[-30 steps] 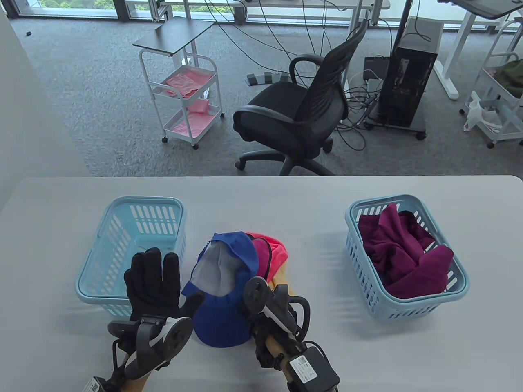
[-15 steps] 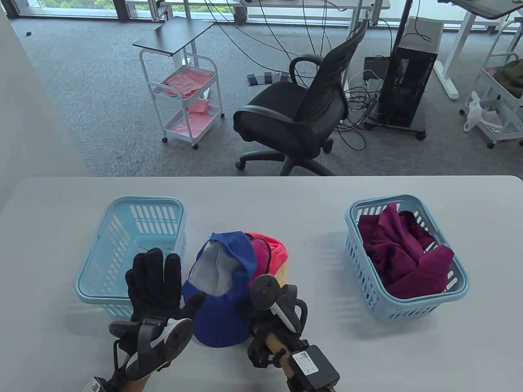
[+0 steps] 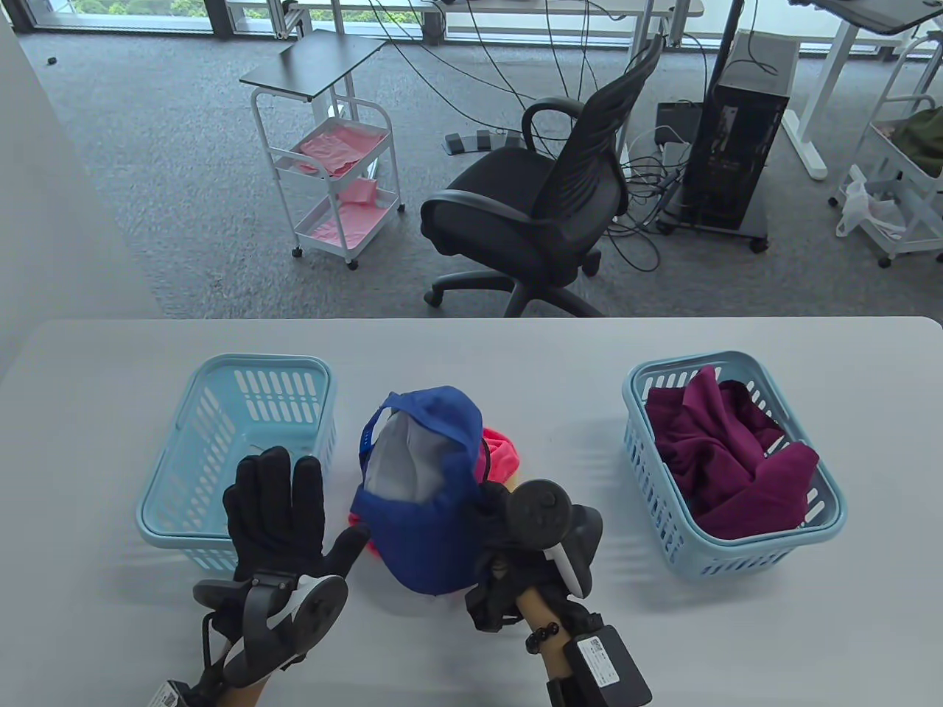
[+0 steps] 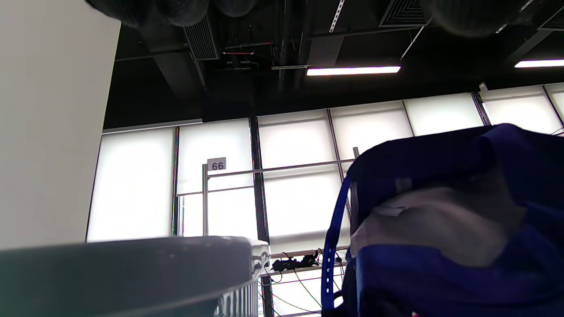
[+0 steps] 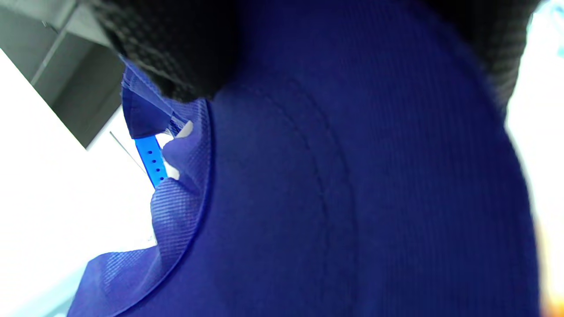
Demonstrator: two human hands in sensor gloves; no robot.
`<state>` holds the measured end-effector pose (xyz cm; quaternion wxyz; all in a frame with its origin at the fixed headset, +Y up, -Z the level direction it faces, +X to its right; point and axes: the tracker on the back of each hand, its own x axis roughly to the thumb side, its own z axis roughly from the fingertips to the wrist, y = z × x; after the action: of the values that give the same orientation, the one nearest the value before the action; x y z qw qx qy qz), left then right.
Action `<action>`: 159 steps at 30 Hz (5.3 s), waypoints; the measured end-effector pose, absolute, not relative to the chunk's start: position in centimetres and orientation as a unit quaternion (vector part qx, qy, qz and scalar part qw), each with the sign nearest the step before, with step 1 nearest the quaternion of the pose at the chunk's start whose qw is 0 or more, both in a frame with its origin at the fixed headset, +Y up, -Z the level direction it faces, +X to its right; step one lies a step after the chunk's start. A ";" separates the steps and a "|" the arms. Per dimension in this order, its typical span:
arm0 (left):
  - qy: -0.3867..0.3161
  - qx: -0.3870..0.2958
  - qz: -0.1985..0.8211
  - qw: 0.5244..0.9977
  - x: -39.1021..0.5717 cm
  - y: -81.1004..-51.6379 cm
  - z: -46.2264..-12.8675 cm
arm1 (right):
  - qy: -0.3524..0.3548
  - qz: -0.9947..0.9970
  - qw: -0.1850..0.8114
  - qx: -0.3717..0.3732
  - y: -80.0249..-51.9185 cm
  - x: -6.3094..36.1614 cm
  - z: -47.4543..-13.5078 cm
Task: Sort apparel and towels into hand baskets
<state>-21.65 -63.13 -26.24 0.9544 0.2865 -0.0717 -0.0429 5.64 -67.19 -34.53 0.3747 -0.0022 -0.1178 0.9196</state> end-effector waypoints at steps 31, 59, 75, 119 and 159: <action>-0.069 0.275 -0.045 0.958 -21.7 -63.4 -26.5 | -0.239 0.913 0.190 -0.271 -53.5 30.5 -33.5; -0.073 0.268 -0.052 0.959 -21.2 -63.6 -26.5 | -0.033 0.943 0.000 -0.333 -61.5 29.6 -40.9; -0.076 0.264 -0.050 0.960 -21.1 -63.7 -26.5 | -0.069 0.947 -0.005 -0.315 -58.4 29.0 -39.4; -0.089 0.232 -0.046 0.967 -20.1 -64.1 -26.3 | -0.077 0.992 0.098 0.023 -69.8 12.0 -34.3; -0.059 -0.090 -0.074 0.991 -9.4 -70.2 -40.4 | -0.047 0.979 0.196 0.018 -69.1 13.2 -33.8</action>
<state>-9.44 -70.25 -40.41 0.9915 -0.0900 -0.0592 -0.0736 13.23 -69.11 -33.75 0.1960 0.0184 -0.0475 0.9793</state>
